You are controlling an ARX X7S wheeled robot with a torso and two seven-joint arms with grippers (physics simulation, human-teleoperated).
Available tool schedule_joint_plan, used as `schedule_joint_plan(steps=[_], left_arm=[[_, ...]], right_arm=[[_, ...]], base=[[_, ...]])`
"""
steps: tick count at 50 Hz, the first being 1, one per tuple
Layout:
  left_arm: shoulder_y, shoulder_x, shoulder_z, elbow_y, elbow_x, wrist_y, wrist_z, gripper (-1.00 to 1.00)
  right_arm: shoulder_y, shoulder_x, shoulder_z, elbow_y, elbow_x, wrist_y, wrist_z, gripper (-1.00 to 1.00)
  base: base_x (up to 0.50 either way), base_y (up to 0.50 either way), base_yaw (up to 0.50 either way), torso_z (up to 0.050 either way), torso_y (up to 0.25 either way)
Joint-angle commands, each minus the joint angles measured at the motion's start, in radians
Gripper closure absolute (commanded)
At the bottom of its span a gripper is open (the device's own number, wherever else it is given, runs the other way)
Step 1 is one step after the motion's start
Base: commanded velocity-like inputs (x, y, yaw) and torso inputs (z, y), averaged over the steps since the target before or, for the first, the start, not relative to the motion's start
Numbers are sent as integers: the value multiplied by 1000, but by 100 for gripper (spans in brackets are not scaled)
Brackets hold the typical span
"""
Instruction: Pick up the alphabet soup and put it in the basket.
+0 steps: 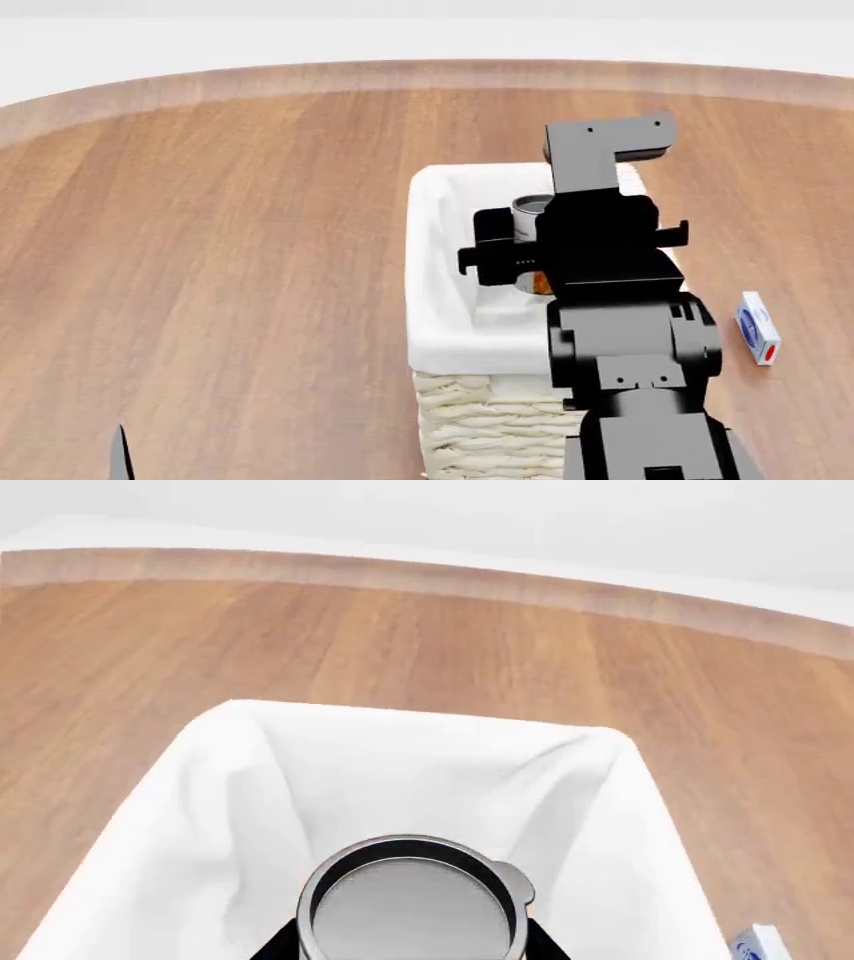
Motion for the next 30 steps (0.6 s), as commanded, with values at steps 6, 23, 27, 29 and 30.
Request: schedule_joint_plan(steps=[6,23,27,29,30], left_arm=[[-2,-2,5,-5,-2,3,-4,-100],[-6,-5,8,-11,-5,5,-7,-100],[-6,-6,9,-11,-6,5,-8,-100],[-6,-6,9,-12,-7,6,-8,-100],[-6,-7,9,-11,-6,5,-9,-100]], right_arm=[[-11,-1,4,0,-35,48,-34,100],[-26,1,2,0,-34,42,-40,100],[-24,0,5,0,-32,41,-36,-100],[-25,0,5,0,-33,38,-36,-100],[-25,0,5,0,-33,37,-35,-100]], base=[[0,0,0,0,0],[0,0,0,0,1],[0,0,0,0,0],[0,0,0,0,0],[0,0,0,0,0]])
